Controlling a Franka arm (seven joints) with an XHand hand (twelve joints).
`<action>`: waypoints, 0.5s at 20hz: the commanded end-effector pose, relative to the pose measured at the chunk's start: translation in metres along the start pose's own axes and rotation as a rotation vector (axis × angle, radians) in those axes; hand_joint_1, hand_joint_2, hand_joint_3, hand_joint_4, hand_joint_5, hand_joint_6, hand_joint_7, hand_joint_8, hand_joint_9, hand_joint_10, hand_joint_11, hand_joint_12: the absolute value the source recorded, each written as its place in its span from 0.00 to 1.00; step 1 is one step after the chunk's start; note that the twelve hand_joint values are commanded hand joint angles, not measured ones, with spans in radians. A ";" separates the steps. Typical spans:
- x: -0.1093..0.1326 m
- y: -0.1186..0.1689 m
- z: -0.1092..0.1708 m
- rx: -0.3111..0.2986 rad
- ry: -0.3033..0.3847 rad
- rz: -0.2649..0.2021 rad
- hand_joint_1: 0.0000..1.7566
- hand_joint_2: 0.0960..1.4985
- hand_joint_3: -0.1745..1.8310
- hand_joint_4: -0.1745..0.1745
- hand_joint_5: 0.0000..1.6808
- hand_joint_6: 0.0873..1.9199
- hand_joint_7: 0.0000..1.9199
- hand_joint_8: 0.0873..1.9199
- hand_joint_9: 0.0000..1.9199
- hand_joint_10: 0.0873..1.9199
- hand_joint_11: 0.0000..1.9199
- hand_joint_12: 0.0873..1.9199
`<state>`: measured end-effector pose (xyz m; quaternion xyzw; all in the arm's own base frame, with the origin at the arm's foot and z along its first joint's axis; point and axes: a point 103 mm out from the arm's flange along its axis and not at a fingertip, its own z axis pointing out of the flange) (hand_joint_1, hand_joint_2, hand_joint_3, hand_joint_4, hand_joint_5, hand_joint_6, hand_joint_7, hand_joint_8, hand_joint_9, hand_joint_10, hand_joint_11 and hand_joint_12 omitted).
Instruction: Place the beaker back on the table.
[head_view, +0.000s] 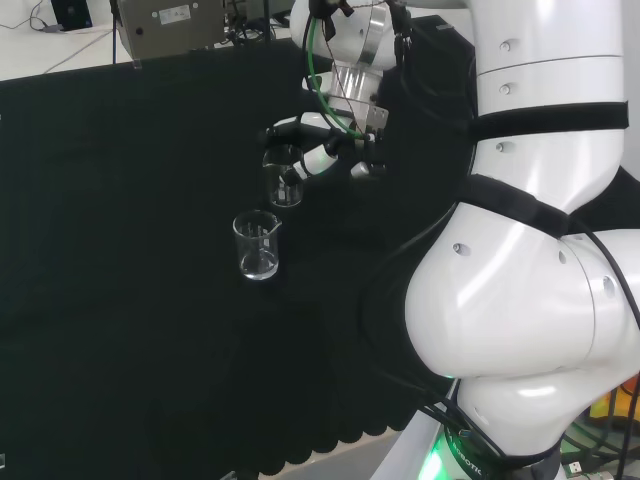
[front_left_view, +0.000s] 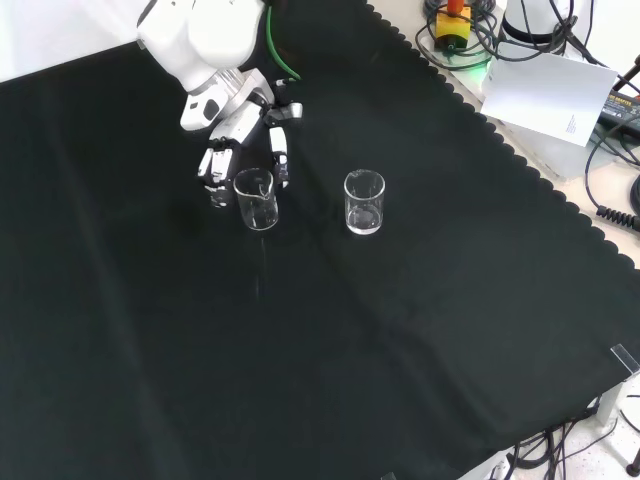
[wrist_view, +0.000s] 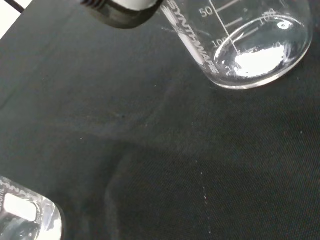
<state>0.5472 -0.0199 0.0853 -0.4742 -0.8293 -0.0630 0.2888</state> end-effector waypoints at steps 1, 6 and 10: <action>0.009 -0.005 -0.009 0.022 -0.045 -0.010 0.49 0.59 0.00 0.48 0.19 0.00 0.11 0.00 0.17 0.00 0.01 0.74; 0.028 -0.020 -0.030 -0.050 -0.098 0.027 0.44 0.58 0.00 0.57 0.06 0.00 0.01 0.00 0.02 0.00 0.00 0.51; 0.050 -0.048 -0.055 -0.103 -0.133 0.054 0.43 0.58 0.00 0.57 0.06 0.00 0.01 0.00 0.04 0.00 0.00 0.52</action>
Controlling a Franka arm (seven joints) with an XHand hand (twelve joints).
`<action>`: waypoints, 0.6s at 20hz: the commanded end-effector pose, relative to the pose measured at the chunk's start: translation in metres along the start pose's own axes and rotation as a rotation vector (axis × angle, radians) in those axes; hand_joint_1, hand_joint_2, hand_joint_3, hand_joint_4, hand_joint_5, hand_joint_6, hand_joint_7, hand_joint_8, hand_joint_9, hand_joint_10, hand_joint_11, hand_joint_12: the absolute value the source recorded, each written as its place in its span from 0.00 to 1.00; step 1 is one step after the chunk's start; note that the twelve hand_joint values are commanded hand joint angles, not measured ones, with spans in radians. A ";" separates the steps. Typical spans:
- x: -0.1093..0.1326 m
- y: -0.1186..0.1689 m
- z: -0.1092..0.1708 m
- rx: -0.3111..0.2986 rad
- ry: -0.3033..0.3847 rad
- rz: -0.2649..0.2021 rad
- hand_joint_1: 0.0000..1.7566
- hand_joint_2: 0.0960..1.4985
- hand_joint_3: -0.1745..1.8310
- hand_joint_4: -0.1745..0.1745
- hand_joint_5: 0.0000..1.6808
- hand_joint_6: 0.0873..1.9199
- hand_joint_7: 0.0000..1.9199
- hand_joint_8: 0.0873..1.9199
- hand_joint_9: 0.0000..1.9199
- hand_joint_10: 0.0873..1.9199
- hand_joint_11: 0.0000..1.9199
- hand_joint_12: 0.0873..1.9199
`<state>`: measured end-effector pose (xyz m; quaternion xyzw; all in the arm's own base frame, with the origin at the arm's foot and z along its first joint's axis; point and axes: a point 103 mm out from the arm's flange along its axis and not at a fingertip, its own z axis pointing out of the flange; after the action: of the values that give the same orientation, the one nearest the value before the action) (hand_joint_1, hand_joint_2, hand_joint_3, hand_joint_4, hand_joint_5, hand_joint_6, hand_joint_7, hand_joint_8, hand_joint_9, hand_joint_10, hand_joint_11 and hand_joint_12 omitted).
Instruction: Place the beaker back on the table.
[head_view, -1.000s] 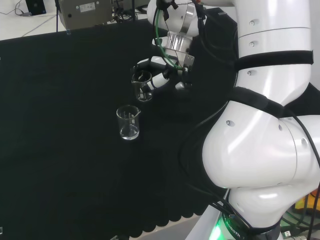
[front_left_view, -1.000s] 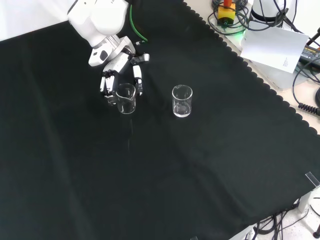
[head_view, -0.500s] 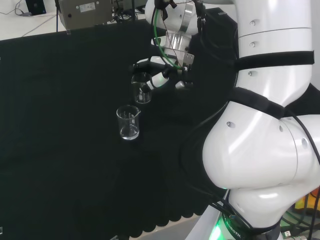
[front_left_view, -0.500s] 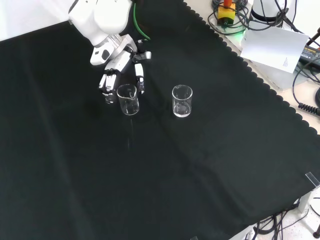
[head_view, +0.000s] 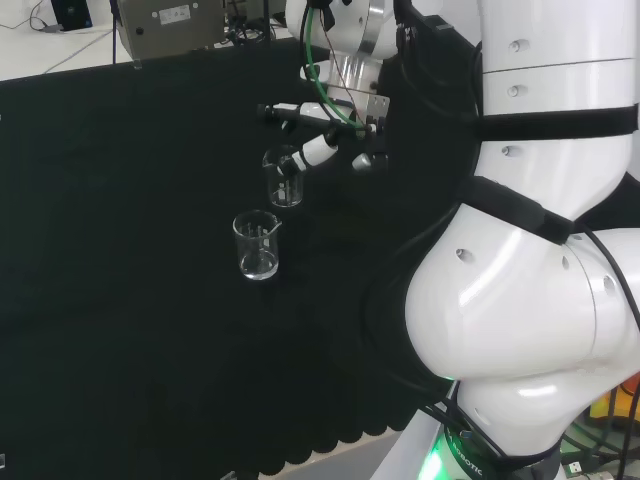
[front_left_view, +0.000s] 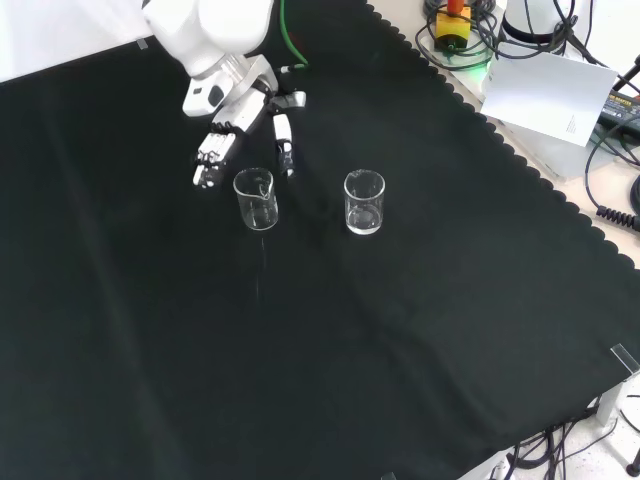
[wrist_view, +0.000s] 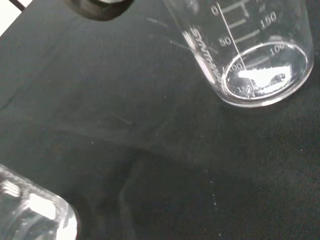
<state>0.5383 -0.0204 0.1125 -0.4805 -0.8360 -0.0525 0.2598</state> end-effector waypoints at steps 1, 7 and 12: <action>0.036 -0.045 -0.045 -0.099 -0.079 0.059 0.43 0.59 0.00 0.56 0.07 0.00 0.02 0.00 0.06 0.00 0.00 0.56; 0.086 -0.102 -0.082 -0.134 -0.122 0.110 0.41 0.60 0.00 0.54 0.08 0.00 0.03 0.00 0.00 0.26 0.00 0.63; 0.125 -0.147 -0.097 -0.171 -0.149 0.164 0.40 0.61 0.00 0.53 0.07 0.00 0.03 0.01 0.00 0.29 0.00 0.64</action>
<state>0.4841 -0.0309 0.2235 -0.5207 -0.8303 -0.0662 0.1874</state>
